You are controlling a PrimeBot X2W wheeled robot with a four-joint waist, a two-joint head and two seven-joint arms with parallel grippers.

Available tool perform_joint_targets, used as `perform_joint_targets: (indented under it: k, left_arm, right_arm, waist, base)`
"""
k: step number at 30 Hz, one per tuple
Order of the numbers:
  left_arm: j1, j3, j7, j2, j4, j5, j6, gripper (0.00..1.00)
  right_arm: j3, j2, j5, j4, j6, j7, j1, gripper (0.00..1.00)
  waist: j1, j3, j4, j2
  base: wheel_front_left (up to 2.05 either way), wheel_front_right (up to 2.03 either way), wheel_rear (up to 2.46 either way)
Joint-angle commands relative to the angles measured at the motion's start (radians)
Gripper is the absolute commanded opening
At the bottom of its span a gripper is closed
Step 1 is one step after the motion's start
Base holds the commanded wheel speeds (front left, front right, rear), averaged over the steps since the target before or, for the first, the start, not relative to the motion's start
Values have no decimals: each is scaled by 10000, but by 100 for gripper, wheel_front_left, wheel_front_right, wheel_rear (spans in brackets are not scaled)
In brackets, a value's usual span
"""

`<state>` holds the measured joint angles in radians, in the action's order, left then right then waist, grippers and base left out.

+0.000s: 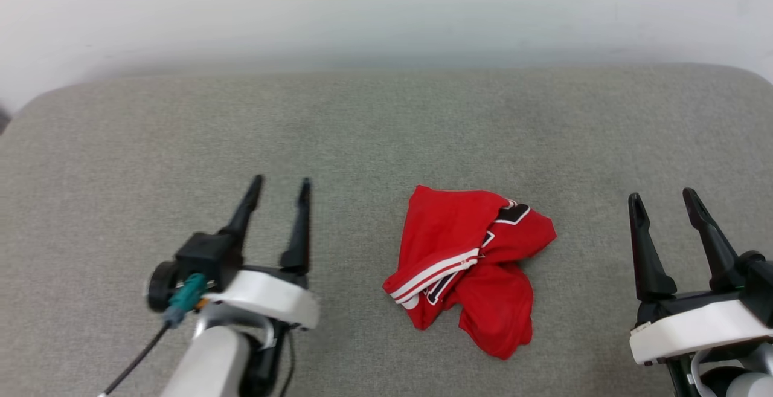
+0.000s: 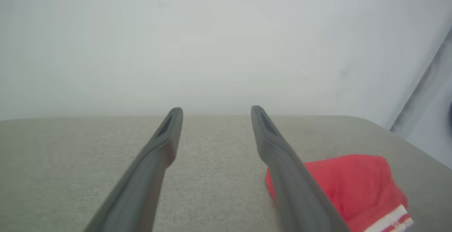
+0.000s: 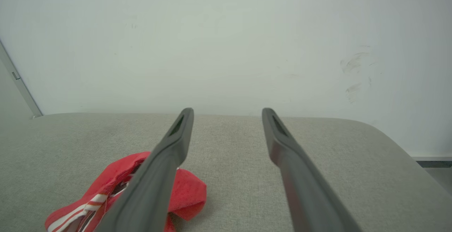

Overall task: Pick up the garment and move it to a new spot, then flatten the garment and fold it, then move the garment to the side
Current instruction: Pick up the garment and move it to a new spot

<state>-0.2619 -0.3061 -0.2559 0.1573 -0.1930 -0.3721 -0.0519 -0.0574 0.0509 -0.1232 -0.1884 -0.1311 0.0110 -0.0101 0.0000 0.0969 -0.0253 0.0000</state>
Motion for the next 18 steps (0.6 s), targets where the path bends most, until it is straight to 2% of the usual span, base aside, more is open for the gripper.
perform_joint_targets:
  k: [1,6,9,18]
  left_arm:
    - [148,142,-44,134,100,52,-97,100]
    - [800,719,36,814,330,62,-450,100]
    - [1089,736,206,1060,494,36,-403,100]
    - [1757,613,570,1172,792,-178,-425,100]
  right_arm:
    - [-41,-6,15,-49,7,-2,175,100]
    - [-162,-7,-61,12,7,-98,418,100]
    - [-230,-7,-130,101,7,-161,610,100]
    - [-310,-7,-206,142,7,-261,1066,100]
  waist:
    - [0,-107,117,0]
    - [0,-262,239,0]
    - [0,-356,273,0]
    - [0,-842,161,0]
  base:
    - [0,0,0]
    - [0,0,0]
    - [0,0,0]
    - [0,0,0]
